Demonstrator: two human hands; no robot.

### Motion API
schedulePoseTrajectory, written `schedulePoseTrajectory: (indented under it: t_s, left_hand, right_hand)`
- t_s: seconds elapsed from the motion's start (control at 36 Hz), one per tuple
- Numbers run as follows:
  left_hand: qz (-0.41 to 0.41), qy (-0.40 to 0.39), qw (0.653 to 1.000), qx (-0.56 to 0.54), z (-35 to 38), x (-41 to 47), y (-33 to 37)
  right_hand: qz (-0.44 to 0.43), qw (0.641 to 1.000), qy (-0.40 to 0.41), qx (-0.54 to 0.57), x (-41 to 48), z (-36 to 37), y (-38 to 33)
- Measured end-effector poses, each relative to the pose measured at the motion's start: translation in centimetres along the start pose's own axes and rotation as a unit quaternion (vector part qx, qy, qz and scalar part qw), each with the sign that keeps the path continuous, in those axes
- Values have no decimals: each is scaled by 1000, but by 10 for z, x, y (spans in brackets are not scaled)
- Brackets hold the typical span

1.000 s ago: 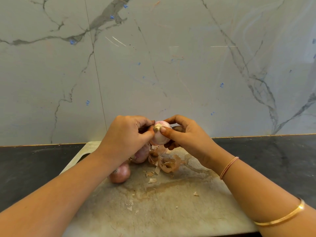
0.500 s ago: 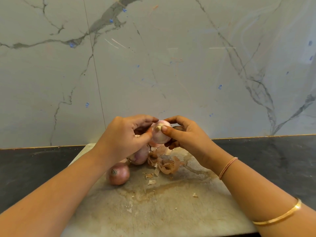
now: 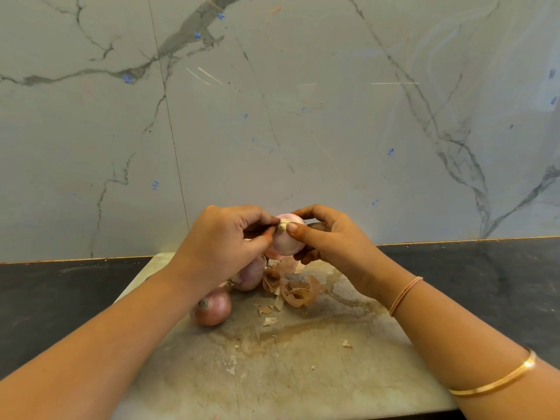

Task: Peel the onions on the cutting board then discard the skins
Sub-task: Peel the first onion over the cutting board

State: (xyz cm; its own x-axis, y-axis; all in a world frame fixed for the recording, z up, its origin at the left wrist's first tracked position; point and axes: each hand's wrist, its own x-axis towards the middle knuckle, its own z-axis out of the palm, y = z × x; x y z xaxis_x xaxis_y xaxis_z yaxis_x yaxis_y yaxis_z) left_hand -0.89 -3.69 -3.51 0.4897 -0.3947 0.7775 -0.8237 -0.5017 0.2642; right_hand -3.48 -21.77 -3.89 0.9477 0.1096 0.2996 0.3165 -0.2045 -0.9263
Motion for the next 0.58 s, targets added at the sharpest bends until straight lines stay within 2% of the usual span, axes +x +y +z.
schedulePoseTrajectory:
  t_s: [0.17, 0.31, 0.47, 0.58]
  left_hand:
    - [90, 8, 984, 155, 4, 1, 7]
    - [84, 28, 980, 179, 5, 1, 6]
    - [-63, 64, 994, 63, 3, 1, 6]
    - [-166, 84, 982, -26, 3, 3, 1]
  right_hand:
    - [9, 1000, 3, 16, -1, 1, 0]
    - [13, 1000, -1, 23, -1, 2, 0]
    - [10, 998, -15, 54, -1, 1, -1]
    - [7, 998, -19, 62, -1, 1, -1]
